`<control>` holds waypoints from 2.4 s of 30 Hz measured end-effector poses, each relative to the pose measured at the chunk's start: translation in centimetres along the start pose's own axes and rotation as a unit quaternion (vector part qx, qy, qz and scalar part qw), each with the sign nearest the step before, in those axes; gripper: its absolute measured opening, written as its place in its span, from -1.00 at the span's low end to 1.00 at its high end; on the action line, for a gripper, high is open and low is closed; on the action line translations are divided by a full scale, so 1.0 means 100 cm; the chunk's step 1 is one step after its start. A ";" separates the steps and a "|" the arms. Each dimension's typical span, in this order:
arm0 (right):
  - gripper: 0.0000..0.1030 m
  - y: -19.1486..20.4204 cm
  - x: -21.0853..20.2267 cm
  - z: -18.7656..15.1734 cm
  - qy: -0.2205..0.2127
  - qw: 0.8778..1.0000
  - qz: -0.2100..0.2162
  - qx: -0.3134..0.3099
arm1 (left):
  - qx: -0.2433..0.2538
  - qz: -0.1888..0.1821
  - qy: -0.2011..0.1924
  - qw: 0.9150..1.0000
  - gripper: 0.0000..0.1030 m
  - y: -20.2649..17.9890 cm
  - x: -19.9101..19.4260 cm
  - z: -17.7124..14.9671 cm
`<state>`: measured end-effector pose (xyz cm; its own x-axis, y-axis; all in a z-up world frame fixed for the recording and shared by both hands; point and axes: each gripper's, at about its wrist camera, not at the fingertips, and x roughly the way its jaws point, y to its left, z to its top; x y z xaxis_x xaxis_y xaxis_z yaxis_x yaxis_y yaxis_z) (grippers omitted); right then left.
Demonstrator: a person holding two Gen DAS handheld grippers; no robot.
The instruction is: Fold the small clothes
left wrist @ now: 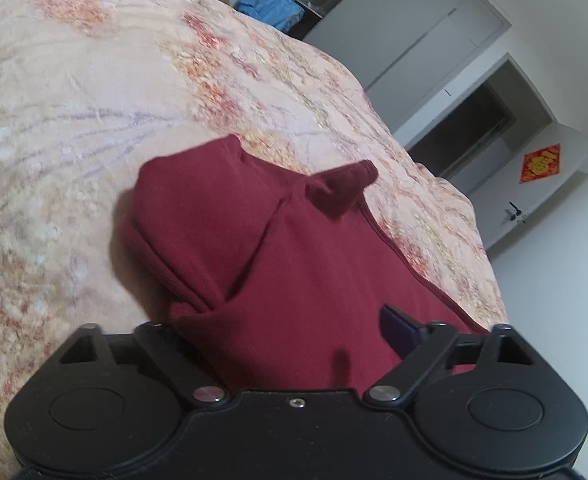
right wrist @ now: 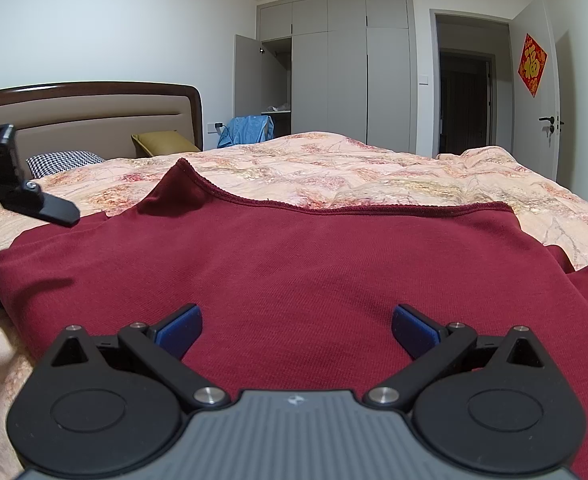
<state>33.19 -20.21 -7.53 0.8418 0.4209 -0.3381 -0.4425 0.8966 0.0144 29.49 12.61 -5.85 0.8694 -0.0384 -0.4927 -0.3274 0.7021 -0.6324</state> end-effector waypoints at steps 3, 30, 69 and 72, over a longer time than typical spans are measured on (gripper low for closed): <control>1.00 0.000 0.000 0.000 0.000 1.000 0.000 0.000 | -0.003 0.008 -0.011 1.000 0.44 0.003 -0.001 -0.002; 0.99 -0.003 -0.006 0.006 0.003 1.000 0.004 0.009 | 0.107 0.003 -0.075 0.991 -0.65 -0.042 -0.012 0.010; 1.00 -0.138 -0.176 -0.020 0.017 0.985 -0.059 0.159 | 0.258 -0.078 0.033 0.962 0.99 -0.131 -0.017 -0.063; 1.00 -0.146 -0.155 -0.002 0.014 0.979 -0.019 0.201 | 0.234 -0.058 0.046 0.969 0.99 -0.114 -0.011 -0.056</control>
<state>26.54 -39.83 -2.64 0.8438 0.3871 -0.3718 -0.2487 0.8958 0.3683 30.17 0.66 -1.49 0.8468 -0.1842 -0.4990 -0.0072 0.9340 -0.3571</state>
